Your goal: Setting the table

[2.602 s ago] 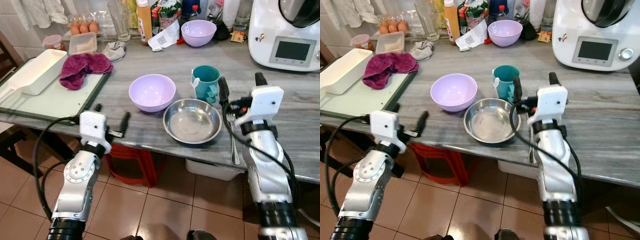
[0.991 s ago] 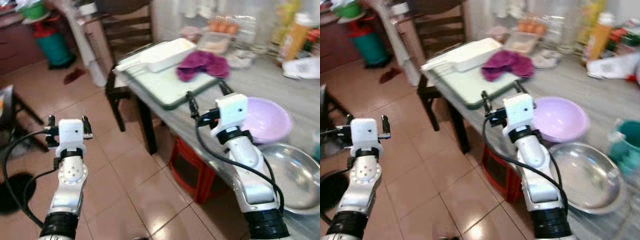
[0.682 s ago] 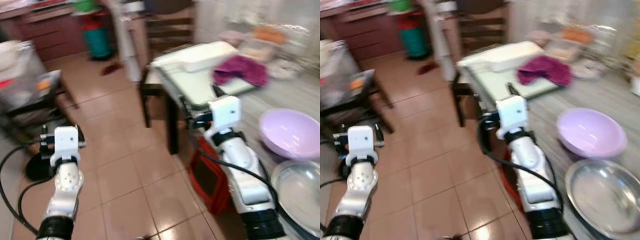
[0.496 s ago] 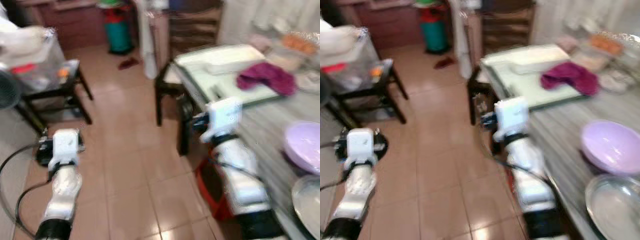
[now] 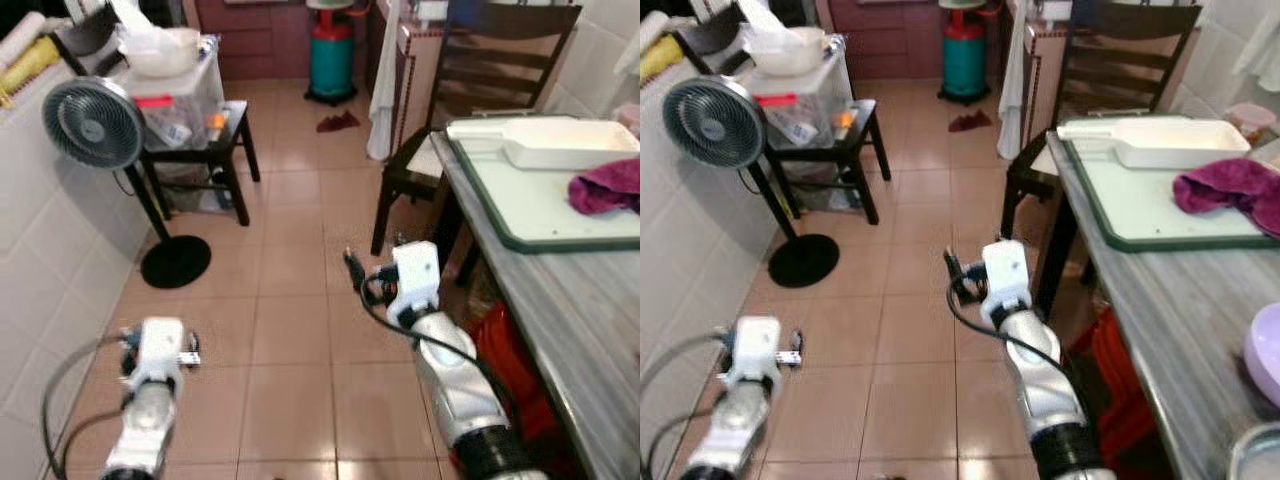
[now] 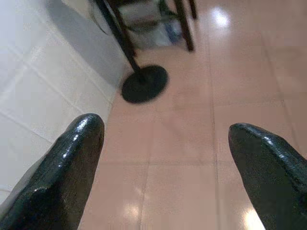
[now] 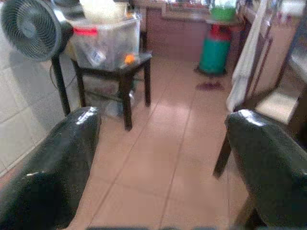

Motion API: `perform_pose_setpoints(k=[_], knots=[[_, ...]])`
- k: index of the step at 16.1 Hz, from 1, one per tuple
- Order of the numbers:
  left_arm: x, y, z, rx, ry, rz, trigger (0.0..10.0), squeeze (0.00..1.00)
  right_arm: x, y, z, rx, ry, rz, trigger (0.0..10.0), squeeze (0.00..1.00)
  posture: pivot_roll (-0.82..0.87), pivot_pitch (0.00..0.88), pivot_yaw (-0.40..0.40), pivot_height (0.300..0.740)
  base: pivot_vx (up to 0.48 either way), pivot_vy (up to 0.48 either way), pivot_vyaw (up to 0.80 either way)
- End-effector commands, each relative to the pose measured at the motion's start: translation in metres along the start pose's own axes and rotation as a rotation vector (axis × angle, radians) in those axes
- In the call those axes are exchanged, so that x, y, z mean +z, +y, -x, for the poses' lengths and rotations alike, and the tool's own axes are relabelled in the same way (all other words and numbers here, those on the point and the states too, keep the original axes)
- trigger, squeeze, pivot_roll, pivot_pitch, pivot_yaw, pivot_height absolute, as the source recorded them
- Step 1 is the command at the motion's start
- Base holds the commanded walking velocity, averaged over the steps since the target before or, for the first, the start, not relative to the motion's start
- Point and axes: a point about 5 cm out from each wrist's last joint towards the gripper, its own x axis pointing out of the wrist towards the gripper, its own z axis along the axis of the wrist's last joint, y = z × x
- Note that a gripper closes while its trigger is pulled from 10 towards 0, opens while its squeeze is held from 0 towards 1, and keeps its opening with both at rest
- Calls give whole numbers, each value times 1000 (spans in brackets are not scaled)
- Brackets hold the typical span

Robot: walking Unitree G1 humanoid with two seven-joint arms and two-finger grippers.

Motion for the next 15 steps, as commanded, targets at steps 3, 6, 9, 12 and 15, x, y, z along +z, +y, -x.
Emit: perform_pose_setpoints(k=[3, 6, 9, 12, 15], knots=[[-27, -29, 10, -158, 148, -32, 10000, 0, -49, -26, 15, -149, 225, -53, 10000, 0, -53, 36, 17, 740, 0, 0, 0], [-31, -51, 13, -269, 210, -17, 10000, 0, -94, -29, 40, -186, 460, -54, 10000, 0, -64, 35, 25, 740, 0, 0, 0], [-46, -60, 21, -349, 321, 13, 10000, 0, -126, -31, 71, -216, 632, -9, 10000, 0, -101, 17, 40, 740, 0, 0, 0], [-54, -62, 26, -425, 357, -5, 10000, 0, -139, -47, 93, -300, 703, -26, 10000, 0, -99, 17, 36, 740, 0, 0, 0], [-68, -52, 35, -424, 384, -15, 10000, 0, -151, -54, 113, -309, 775, -18, 10000, 0, -110, 14, 31, 740, 0, 0, 0]])
